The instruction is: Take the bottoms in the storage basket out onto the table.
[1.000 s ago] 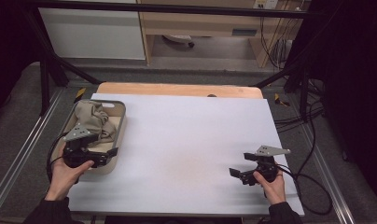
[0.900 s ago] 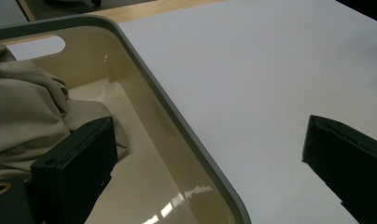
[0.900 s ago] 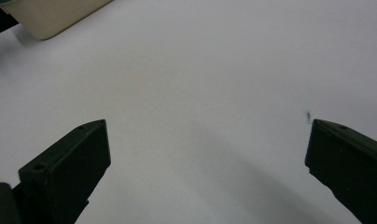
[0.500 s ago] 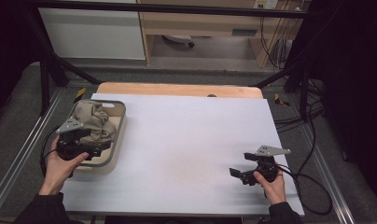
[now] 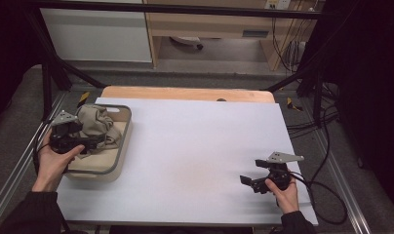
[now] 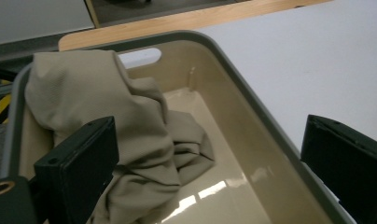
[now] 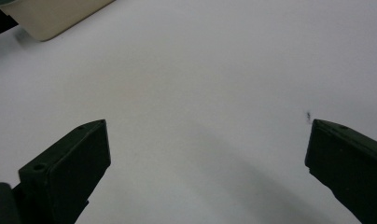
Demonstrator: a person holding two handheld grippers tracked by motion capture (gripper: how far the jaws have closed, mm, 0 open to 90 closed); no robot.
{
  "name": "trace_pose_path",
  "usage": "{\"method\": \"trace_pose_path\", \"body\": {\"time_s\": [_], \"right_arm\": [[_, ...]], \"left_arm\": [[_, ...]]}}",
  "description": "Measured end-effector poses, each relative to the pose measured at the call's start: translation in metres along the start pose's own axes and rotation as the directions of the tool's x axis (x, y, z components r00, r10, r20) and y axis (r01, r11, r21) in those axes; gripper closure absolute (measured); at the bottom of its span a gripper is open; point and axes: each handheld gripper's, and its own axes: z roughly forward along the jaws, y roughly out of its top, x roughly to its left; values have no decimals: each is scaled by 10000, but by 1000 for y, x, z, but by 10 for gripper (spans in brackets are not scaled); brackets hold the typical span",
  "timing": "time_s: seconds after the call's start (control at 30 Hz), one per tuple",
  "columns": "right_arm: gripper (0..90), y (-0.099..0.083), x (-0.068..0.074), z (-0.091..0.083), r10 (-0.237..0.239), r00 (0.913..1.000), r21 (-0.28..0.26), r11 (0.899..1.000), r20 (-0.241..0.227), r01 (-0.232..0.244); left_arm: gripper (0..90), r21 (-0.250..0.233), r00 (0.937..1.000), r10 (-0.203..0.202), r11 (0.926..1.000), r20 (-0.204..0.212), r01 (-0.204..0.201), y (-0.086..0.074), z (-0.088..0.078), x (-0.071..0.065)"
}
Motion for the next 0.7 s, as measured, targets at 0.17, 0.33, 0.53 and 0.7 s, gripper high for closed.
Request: {"method": "trace_pose_path", "body": {"time_s": [0.17, 0.33, 0.53, 0.7], "right_arm": [[5, 0, 0, 0, -1, 10000, 15, 10000, 6, 1], [5, 0, 0, 0, -6, 10000, 6, 10000, 4, 6], [5, 0, 0, 1, 15, 10000, 39, 10000, 17, -15], [5, 0, 0, 1, 18, 10000, 36, 10000, 20, -18]], "left_arm": [[40, 28, 9993, -232, 9997, -309, 233, 1, 7, 10], [40, 224, 9975, -346, 9991, -615, 361, 1, 16, 18], [42, 426, 9950, -385, 9982, -924, 426, 1, 27, 25], [42, 634, 9922, -412, 9968, -1175, 489, -1, 37, 31]]}}
